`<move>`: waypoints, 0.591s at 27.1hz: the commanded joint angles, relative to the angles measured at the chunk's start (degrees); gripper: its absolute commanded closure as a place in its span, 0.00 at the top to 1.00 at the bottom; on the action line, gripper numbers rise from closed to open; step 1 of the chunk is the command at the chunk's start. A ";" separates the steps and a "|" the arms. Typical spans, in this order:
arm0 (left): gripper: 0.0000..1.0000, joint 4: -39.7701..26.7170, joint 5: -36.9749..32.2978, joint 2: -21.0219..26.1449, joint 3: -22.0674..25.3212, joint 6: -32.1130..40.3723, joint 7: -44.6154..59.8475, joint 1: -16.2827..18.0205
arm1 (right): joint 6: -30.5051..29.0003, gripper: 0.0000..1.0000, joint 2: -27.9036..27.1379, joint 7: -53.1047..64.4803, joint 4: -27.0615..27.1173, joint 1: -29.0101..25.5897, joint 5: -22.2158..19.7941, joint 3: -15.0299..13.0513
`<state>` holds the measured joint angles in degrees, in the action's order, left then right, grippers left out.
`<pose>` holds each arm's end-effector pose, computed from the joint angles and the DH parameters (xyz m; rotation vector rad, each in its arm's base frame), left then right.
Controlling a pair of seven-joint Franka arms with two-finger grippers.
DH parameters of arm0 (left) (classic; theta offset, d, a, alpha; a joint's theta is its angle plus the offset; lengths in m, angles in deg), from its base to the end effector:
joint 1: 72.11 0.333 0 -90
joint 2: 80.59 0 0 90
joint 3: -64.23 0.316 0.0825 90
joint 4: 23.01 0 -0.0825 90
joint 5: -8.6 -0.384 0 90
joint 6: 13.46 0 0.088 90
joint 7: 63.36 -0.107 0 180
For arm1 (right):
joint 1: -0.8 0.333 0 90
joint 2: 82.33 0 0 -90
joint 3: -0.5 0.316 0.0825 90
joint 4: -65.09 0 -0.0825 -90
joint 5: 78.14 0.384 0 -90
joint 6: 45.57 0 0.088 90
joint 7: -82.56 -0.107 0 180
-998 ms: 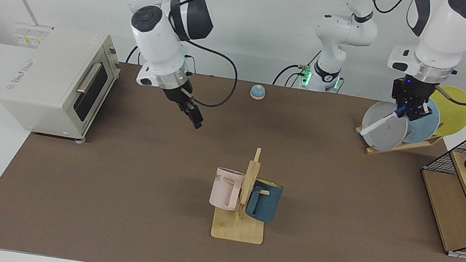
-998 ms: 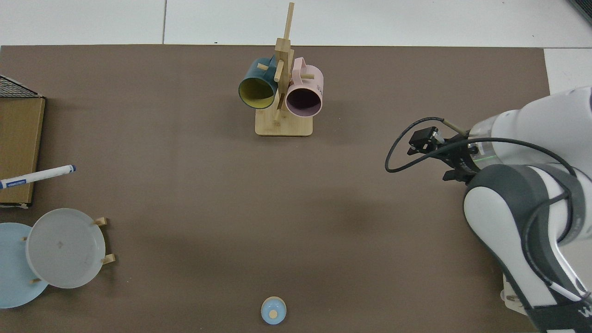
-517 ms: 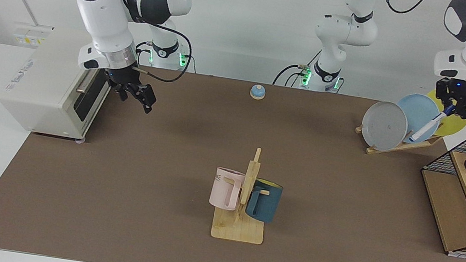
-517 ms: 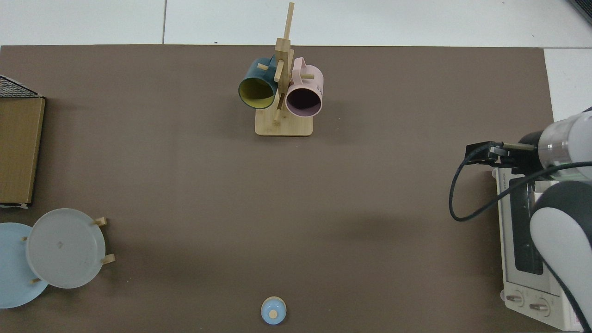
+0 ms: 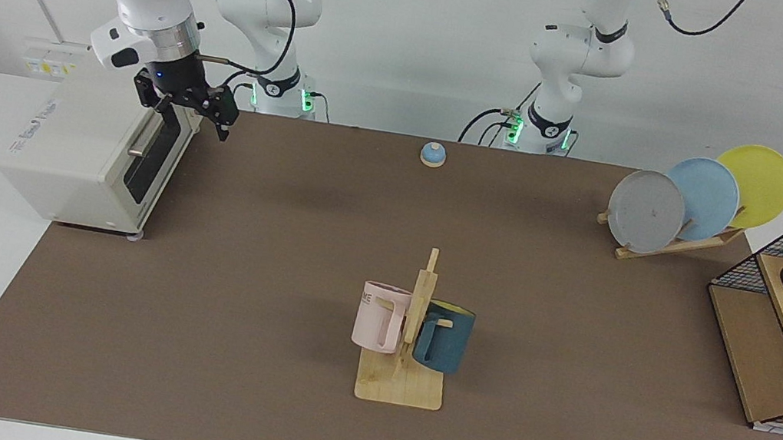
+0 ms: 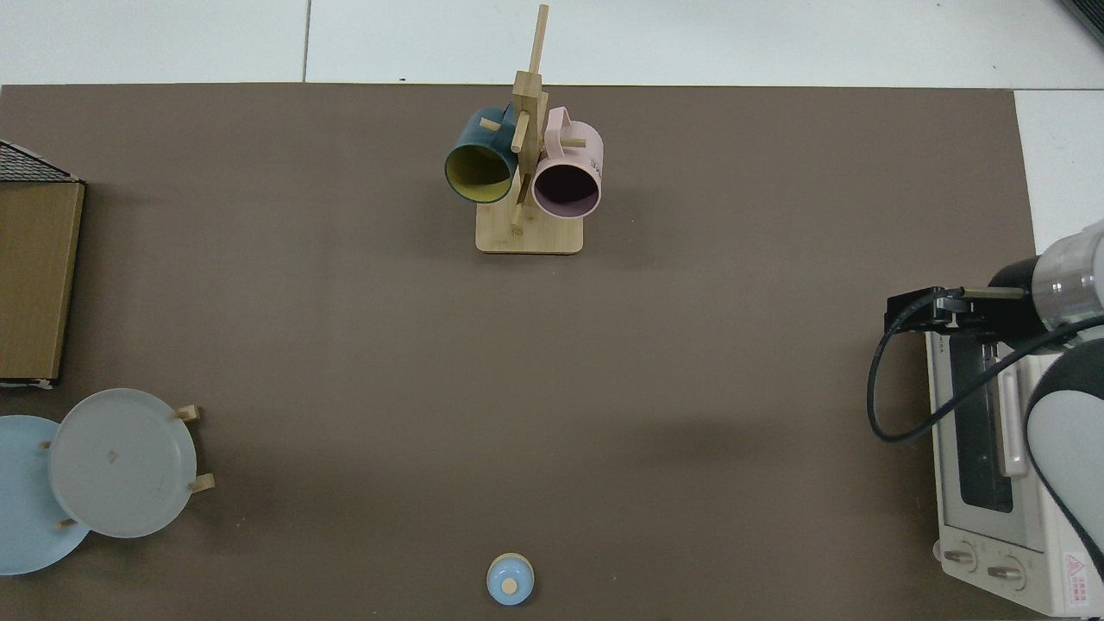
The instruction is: Put markers into pen holder
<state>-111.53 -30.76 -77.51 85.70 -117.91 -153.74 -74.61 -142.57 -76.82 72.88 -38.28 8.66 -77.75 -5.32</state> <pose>0.5475 0.2360 0.6528 -1.9498 1.5583 0.5827 0.5297 0.0174 0.5761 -3.1197 0.2088 0.0268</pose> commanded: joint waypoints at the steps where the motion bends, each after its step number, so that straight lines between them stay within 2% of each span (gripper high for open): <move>1: 0.00 1.77 -3.88 3.16 0.06 -3.57 -4.70 0.92 | 4.96 1.00 -2.87 2.21 5.54 -1.71 -0.39 0.02; 4: 0.00 1.77 -5.46 3.42 0.40 -4.62 -6.19 0.92 | 8.57 1.00 -3.58 2.38 8.88 -1.71 -0.21 0.02; 7: 0.00 1.77 -7.39 4.91 0.58 -7.08 -8.31 0.92 | 8.06 1.00 -3.49 2.38 8.89 -1.44 0.05 0.02; 10: 0.00 3.70 -10.30 8.95 0.84 -8.67 -10.42 1.01 | 8.67 1.00 -3.14 2.30 8.45 -1.36 0.14 0.11; 16: 0.00 4.15 -10.91 10.10 0.50 -8.67 -10.33 1.62 | 8.06 1.00 -2.88 1.77 8.10 -1.27 0.05 0.11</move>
<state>-110.25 -40.26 -70.10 86.22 -126.29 -162.30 -73.87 -135.34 -78.96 73.30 -31.39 7.96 -77.73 -5.52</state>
